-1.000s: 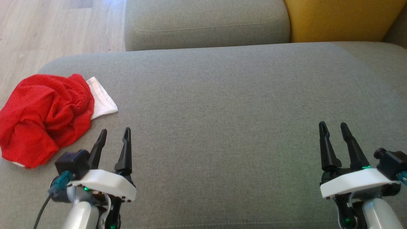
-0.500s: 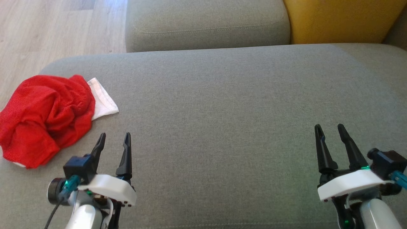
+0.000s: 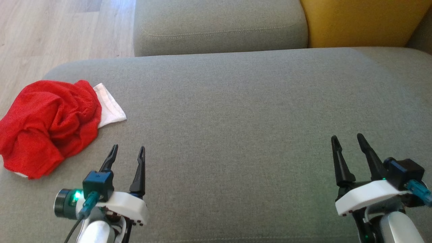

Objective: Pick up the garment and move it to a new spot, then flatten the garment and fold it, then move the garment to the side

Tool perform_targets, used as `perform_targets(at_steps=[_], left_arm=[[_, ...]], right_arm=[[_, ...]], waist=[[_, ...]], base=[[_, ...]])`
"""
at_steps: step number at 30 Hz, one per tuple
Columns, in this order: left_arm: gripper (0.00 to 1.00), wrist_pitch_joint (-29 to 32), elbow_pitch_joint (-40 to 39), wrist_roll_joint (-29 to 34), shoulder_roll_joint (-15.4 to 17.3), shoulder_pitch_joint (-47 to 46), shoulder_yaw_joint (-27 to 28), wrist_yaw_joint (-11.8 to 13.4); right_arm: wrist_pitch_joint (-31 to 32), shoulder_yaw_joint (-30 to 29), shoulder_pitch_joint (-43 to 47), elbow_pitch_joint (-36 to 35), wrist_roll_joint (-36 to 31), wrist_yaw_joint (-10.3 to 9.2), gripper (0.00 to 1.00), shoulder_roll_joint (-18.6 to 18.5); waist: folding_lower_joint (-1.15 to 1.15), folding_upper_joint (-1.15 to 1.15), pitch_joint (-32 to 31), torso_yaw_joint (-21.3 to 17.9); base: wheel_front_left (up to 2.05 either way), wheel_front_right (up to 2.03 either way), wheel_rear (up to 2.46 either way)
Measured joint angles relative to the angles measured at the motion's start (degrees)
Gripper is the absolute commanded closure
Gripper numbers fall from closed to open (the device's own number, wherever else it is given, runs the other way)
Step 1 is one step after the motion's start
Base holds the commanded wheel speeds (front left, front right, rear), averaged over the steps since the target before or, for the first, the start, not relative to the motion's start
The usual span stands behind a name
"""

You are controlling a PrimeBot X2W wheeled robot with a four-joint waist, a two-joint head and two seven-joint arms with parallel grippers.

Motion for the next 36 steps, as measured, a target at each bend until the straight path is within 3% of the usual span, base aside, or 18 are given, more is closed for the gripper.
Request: perform_targets(at_steps=[19,36], left_arm=[[0.0,0.0,2.5,-2.5,-0.7,0.0,1.7,0.0],[0.0,0.0,2.5,-2.5,-0.8,0.0,1.7,0.0]], right_arm=[[1.2,-0.5,0.1,-0.2,1.8,0.0,0.0,0.8],[1.7,-1.3,0.1,-0.5,-0.6,0.0,0.0,0.8]], waist=[[0.0,0.0,0.2,0.5],[0.0,0.0,0.3,0.7]], base=[[0.0,0.0,0.0],[0.0,0.0,0.0]])
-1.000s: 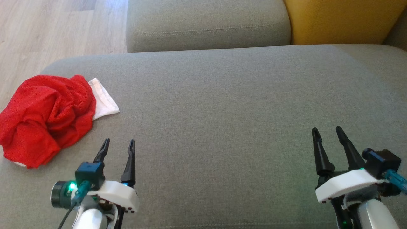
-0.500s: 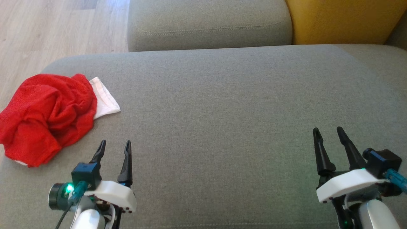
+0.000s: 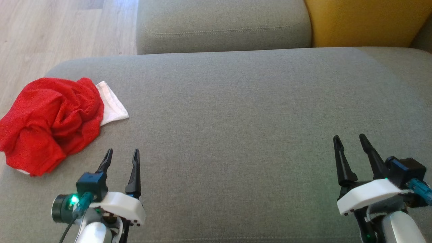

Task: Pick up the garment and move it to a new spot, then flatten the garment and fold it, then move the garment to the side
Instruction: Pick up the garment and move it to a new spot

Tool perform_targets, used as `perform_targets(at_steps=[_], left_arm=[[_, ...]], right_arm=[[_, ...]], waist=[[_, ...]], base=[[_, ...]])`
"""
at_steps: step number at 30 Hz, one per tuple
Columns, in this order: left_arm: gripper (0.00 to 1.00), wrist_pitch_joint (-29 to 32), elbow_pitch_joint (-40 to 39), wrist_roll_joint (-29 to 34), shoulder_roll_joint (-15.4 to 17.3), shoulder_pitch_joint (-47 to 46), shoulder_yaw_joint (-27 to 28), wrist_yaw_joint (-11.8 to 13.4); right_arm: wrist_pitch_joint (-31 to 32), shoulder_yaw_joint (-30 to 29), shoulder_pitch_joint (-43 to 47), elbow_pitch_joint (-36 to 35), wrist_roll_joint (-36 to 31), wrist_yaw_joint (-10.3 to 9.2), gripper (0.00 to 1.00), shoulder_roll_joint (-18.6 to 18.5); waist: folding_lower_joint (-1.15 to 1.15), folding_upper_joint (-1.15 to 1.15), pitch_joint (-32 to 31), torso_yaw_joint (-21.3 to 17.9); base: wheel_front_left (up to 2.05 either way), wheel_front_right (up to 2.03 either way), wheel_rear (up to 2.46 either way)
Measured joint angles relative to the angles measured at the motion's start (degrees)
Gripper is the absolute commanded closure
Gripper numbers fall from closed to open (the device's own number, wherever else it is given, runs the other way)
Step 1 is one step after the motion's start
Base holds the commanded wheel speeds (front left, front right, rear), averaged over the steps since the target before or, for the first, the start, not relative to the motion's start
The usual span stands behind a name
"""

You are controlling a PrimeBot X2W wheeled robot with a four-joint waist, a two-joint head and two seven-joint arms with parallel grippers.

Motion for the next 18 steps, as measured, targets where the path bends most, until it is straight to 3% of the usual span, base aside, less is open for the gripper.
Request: perform_targets(at_steps=[13,18], left_arm=[[0.0,0.0,-0.2,0.0,-0.1,-0.5,0.4,0.0],[0.0,0.0,-0.6,0.0,-0.1,-1.6,1.8,0.1]], right_arm=[[0.6,-0.5,1.0,-2.9,-3.4,0.0,0.0,0.0],[1.3,-0.4,1.0,-4.3,-3.8,0.0,0.0,0.1]], waist=[[0.0,0.0,0.6,4.6],[0.0,0.0,1.0,9.9]], base=[[0.0,0.0,0.0],[0.0,0.0,0.0]])
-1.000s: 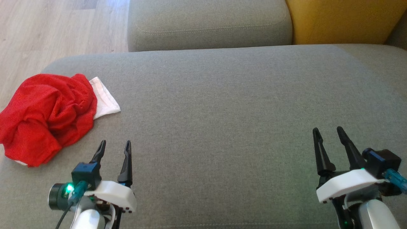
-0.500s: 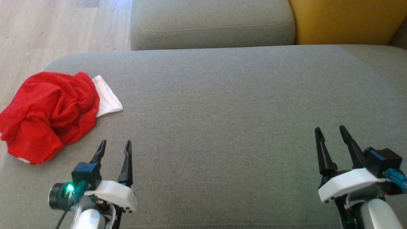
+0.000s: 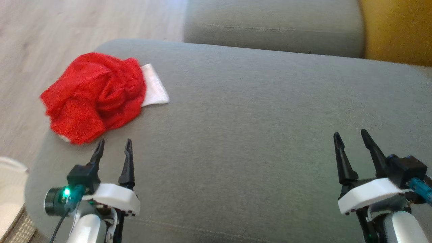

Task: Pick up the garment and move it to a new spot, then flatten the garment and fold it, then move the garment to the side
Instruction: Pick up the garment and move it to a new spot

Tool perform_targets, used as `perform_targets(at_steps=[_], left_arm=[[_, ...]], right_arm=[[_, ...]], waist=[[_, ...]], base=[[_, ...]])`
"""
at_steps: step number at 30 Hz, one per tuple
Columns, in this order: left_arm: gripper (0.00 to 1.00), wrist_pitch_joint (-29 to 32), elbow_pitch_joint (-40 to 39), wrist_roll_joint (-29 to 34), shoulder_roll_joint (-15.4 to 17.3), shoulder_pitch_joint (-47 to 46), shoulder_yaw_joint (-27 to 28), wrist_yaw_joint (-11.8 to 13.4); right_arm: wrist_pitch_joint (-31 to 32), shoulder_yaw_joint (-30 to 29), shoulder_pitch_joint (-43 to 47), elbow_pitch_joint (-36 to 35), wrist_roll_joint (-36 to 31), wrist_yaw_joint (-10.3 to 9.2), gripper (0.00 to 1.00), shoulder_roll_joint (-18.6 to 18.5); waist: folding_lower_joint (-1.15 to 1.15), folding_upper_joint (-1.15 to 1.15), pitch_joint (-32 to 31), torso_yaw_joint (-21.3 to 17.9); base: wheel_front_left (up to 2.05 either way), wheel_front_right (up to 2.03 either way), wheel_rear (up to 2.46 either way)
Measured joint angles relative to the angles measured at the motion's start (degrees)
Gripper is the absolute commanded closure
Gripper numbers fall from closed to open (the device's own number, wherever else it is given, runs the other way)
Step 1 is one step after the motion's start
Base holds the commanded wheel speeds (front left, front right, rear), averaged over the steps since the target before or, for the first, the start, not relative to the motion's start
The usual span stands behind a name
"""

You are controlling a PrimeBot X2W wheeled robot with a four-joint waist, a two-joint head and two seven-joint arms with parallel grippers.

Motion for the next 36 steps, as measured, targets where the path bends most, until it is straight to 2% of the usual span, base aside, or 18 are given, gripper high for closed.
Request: perform_targets(at_steps=[11,18,23,36], left_arm=[[0.0,0.0,-0.9,-0.4,0.1,0.0,2.2,0.5],[0.0,0.0,-1.2,-0.4,0.1,0.1,3.0,0.4],[0.0,0.0,-1.3,-0.4,0.2,0.1,3.7,0.4],[0.0,0.0,-1.5,-0.4,0.0,0.1,3.9,0.3]], right_arm=[[0.6,1.9,-0.1,-1.5,-0.6,0.01,0.0,0.1],[0.7,3.3,-0.1,-1.7,-1.0,0.01,0.0,0.2],[0.7,3.6,-0.2,-1.7,-1.0,0.01,0.0,0.2],[0.7,3.7,-0.3,-1.6,-1.0,0.01,0.0,0.2]], waist=[[0.0,0.0,0.8,11.9],[0.0,0.0,1.3,17.7],[0.0,0.0,1.7,19.3],[0.0,0.0,1.8,19.1]], base=[[0.0,0.0,0.0],[0.0,0.0,0.0],[0.0,0.0,0.0],[0.0,0.0,0.0]])
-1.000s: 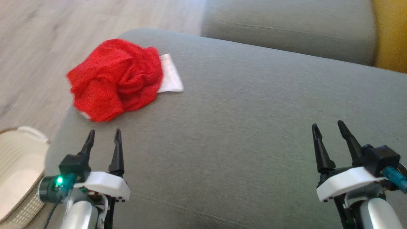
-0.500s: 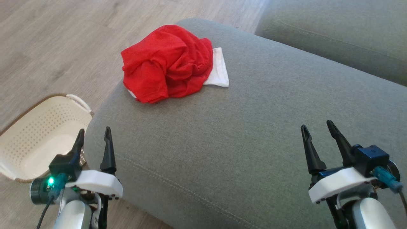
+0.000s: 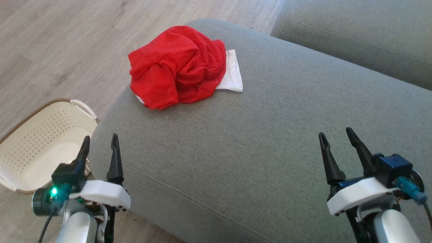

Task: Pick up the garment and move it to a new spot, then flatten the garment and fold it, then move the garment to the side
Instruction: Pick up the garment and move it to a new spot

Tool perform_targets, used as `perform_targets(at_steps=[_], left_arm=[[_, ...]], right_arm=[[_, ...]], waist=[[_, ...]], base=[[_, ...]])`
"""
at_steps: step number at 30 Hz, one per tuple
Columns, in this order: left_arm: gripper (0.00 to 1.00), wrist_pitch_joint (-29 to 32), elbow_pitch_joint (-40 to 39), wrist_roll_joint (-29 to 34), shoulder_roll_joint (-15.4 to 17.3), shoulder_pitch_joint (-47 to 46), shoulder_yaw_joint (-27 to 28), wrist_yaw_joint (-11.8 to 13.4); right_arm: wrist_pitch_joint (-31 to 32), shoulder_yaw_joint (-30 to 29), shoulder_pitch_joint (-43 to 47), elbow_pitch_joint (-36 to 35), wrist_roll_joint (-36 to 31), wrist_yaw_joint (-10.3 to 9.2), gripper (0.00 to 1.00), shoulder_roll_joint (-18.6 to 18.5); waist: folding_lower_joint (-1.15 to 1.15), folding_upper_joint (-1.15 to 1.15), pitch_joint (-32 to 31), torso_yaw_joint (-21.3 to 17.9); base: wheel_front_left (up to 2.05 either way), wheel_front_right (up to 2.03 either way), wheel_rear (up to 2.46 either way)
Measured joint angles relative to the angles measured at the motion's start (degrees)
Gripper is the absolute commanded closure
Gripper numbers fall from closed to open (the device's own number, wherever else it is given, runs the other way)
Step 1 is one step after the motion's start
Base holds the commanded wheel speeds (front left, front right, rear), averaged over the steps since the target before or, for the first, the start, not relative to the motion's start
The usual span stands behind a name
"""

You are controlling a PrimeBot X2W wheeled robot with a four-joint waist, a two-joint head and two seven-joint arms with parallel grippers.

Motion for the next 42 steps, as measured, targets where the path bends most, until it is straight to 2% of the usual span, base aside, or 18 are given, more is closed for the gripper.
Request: perform_targets(at_steps=[7,14,20,25,26,34,38,39,40,41,42], left_arm=[[0.0,0.0,-0.1,-0.2,-0.6,-3.4,0.2,-1.4],[0.0,-0.2,2.5,-1.7,-1.9,-16.6,0.9,-3.0],[0.0,-0.1,14.5,-5.1,-1.9,-29.8,2.7,-5.6],[0.0,1.2,27.1,-5.6,-1.0,-40.6,3.6,-6.5],[0.0,1.2,27.1,-5.6,-1.0,-40.6,3.6,-6.5],[0.0,7.8,45.2,-7.2,1.7,-48.4,5.6,-5.7],[0.0,9.8,50.4,-8.0,2.5,-50.1,5.7,-6.0],[0.24,10.1,51.2,-8.0,2.5,-50.6,5.7,-6.1],[0.88,10.1,51.6,-8.0,2.5,-51.0,5.6,-6.1],[1.0,9.5,52.1,-8.0,2.5,-51.4,5.5,-6.1],[1.0,8.8,52.4,-8.0,2.5,-51.6,5.5,-6.2]], right_arm=[[0.8,0.0,-2.0,-1.5,0.0,0.0,0.0,-0.1],[3.4,0.3,-6.4,-4.5,0.0,0.0,0.0,-2.0],[4.7,-0.8,-9.3,-6.9,0.1,0.0,0.0,-3.6],[5.1,-0.8,-10.7,-7.7,0.1,0.0,0.0,-4.1],[5.1,-0.8,-10.7,-7.7,0.1,0.0,0.0,-4.1],[5.0,-0.2,-13.1,-7.7,0.6,0.0,0.0,-4.0],[4.7,-0.3,-13.1,-7.4,0.6,0.0,0.0,-4.0],[4.7,-0.4,-13.1,-7.2,0.8,0.0,0.0,-4.0],[4.5,-0.5,-13.1,-7.2,1.1,0.0,0.0,-4.0],[4.5,-0.7,-13.1,-7.2,1.2,0.0,0.0,-4.0],[4.5,-0.8,-13.1,-7.2,1.2,0.0,0.0,-4.0]], waist=[[0.0,0.0,2.5,-1.2],[0.0,0.0,8.0,-4.9],[0.0,0.0,13.7,-9.4],[0.01,0.0,18.5,-12.5],[0.01,0.0,18.5,-12.5],[0.01,0.0,23.5,-17.0],[0.01,0.0,24.4,-17.8],[0.01,0.0,24.3,-17.8],[0.01,0.0,24.1,-17.7],[0.01,0.0,23.9,-17.5],[0.01,0.0,23.7,-17.3]], base=[[0.0,0.0,0.0],[0.0,0.0,0.0],[0.0,0.0,0.0],[0.0,0.0,0.0],[0.0,0.0,0.0],[0.0,0.0,0.0],[0.0,0.0,0.0],[0.0,0.0,0.0],[0.0,0.0,0.0],[0.0,0.0,0.0],[0.0,0.0,0.0]])
